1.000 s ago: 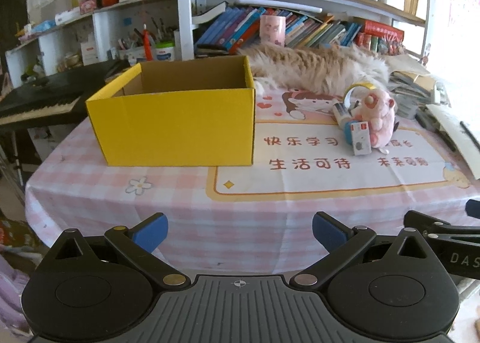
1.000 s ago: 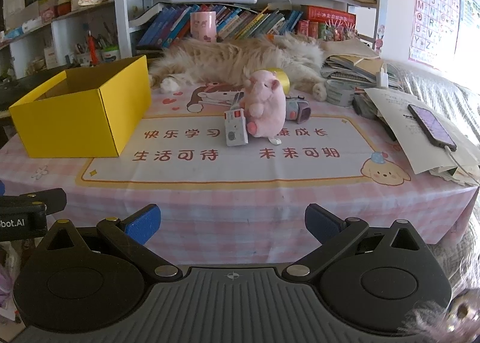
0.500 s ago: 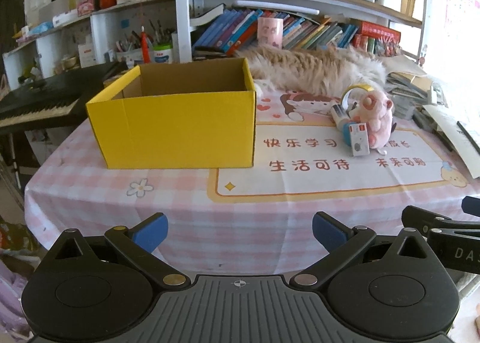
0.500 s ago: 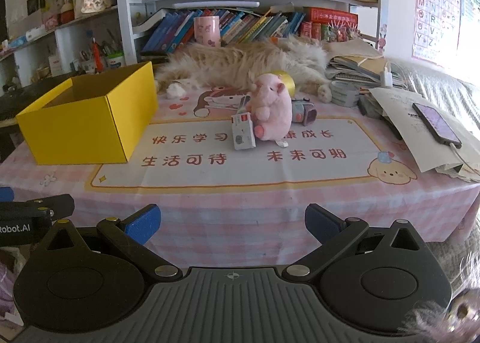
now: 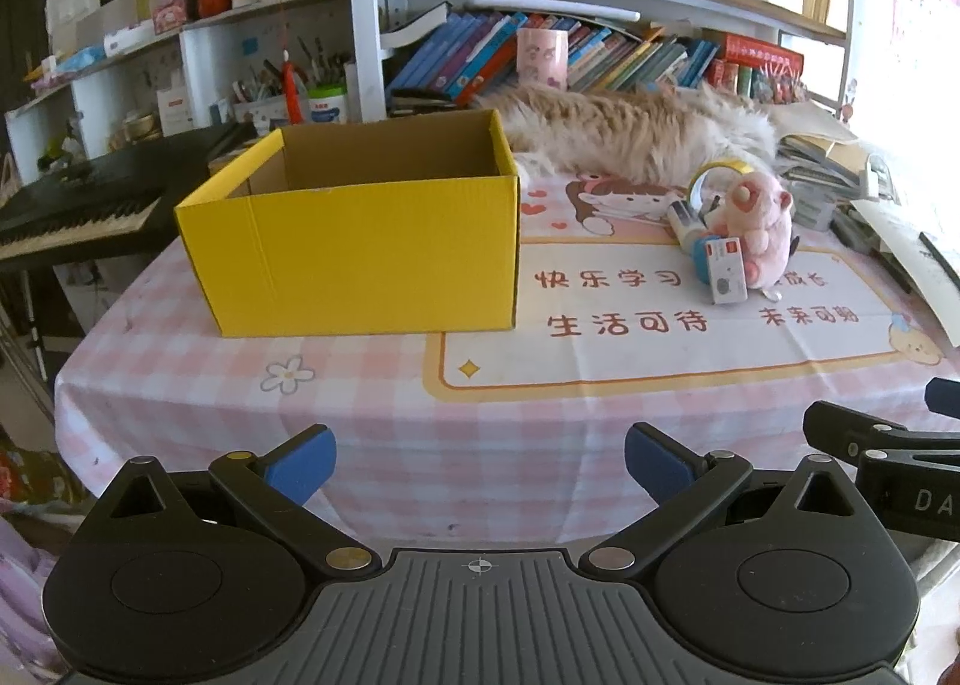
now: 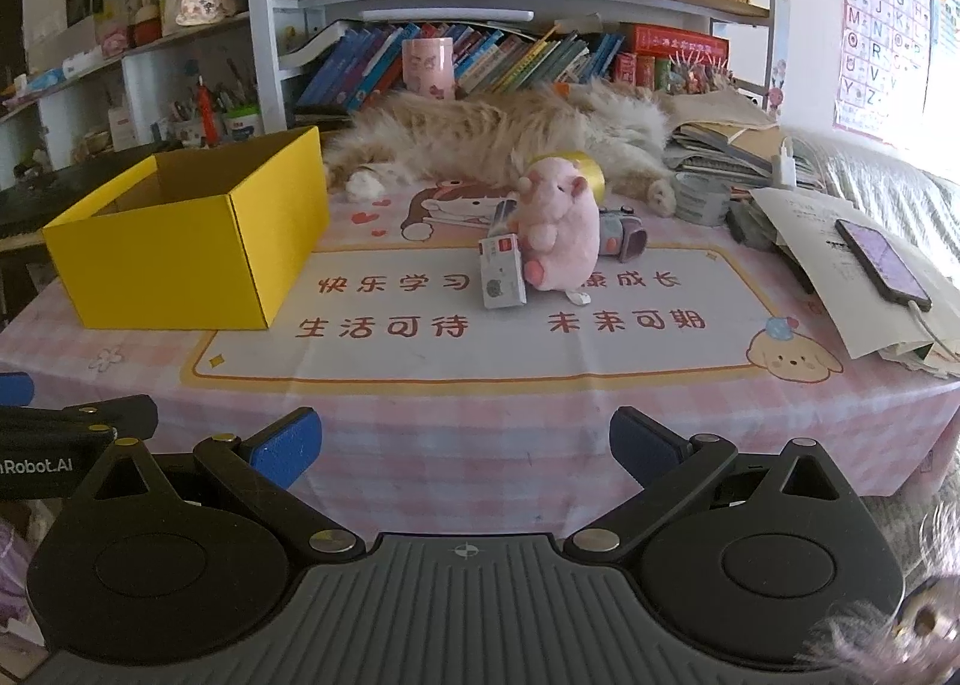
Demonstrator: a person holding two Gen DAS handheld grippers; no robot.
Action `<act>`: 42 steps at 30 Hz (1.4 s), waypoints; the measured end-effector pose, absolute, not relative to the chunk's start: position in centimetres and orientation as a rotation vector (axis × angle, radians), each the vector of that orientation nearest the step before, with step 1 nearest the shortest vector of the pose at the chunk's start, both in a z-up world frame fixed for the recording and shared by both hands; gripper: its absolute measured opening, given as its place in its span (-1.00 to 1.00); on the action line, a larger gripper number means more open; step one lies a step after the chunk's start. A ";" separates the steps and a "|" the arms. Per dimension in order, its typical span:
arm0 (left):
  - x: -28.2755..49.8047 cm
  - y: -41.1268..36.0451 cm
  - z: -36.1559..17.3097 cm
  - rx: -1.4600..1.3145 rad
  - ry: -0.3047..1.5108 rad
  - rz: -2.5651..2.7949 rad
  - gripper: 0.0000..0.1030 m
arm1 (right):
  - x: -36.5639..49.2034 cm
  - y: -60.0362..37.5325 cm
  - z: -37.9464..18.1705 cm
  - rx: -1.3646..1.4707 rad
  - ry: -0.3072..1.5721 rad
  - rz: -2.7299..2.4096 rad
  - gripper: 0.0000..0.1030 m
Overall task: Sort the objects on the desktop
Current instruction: 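Move both tools toward the pink plush pig and white card box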
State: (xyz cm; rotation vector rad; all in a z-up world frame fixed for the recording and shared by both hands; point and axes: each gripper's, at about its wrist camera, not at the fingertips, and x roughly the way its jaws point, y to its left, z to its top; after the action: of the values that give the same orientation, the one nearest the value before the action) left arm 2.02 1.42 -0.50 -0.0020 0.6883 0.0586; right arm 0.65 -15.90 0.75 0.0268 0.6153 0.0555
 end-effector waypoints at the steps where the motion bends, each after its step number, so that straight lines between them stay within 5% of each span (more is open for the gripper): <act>1: 2.0 1.4 -0.5 -0.002 0.689 0.059 1.00 | 0.7 -15.9 0.7 0.032 0.617 0.063 1.00; 42: 11.4 -6.8 -0.4 0.097 0.709 0.008 1.00 | 11.1 -22.9 1.5 0.017 0.625 0.096 0.99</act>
State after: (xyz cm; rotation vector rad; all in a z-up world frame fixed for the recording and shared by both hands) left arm 11.39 -6.85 -0.41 0.0970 0.7092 0.0082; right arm 11.06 -22.88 1.54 0.0174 0.6250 0.0965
